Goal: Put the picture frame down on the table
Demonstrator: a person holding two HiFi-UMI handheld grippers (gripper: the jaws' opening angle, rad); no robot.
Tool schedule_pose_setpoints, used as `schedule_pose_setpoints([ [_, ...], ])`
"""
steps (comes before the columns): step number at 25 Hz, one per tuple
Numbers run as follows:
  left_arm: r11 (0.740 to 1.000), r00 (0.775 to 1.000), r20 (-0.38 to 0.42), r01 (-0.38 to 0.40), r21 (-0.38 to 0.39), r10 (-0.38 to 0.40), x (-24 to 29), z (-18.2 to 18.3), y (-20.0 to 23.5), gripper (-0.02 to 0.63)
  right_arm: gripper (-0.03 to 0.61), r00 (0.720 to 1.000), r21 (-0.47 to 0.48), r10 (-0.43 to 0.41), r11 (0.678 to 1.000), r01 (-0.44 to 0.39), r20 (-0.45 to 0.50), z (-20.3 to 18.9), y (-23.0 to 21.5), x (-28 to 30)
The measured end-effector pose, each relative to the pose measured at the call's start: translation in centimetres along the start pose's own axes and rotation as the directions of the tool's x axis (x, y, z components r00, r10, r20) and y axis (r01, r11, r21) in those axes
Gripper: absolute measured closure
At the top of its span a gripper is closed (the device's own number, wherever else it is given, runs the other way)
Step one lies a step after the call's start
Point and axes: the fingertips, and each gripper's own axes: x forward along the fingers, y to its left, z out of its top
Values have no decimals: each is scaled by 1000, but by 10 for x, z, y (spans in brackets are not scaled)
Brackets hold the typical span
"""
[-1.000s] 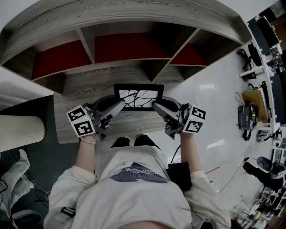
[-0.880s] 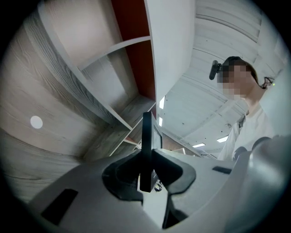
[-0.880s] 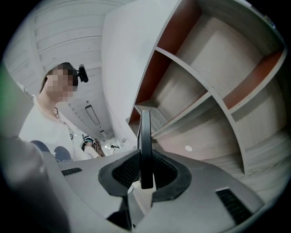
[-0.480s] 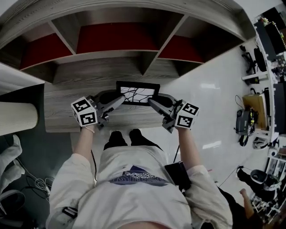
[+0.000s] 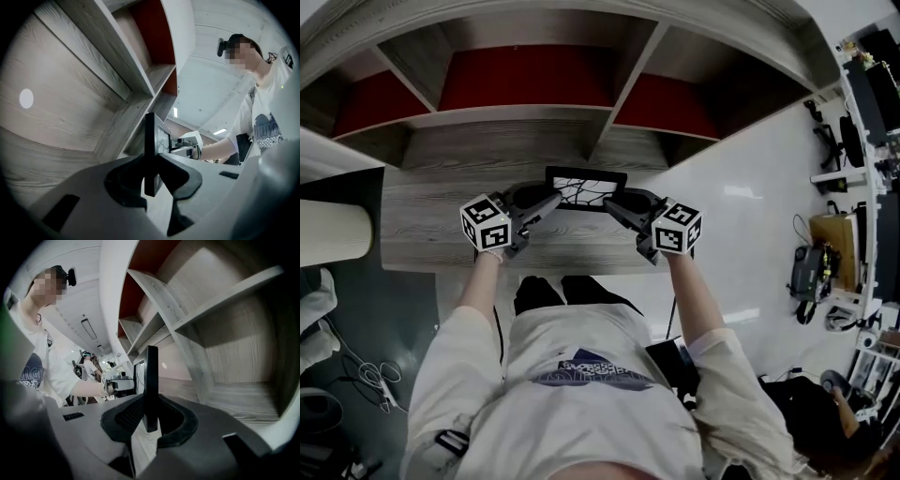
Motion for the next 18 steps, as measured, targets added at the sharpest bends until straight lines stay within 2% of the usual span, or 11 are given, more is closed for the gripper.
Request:
schedule_pose_setpoints([
  [3, 1000, 999, -24, -25, 13, 25, 7, -10, 12, 528, 499, 999, 2, -4, 1000, 4, -41, -11, -15, 7],
  [9, 998, 994, -85, -63, 25, 65, 63, -25, 78, 526, 495, 995, 38, -26, 999, 30, -93, -22, -103, 19],
  [18, 991, 979, -153, -129, 41, 134, 70, -54, 110, 522, 485, 982, 24, -60, 998, 65, -181, -49, -135, 42],
])
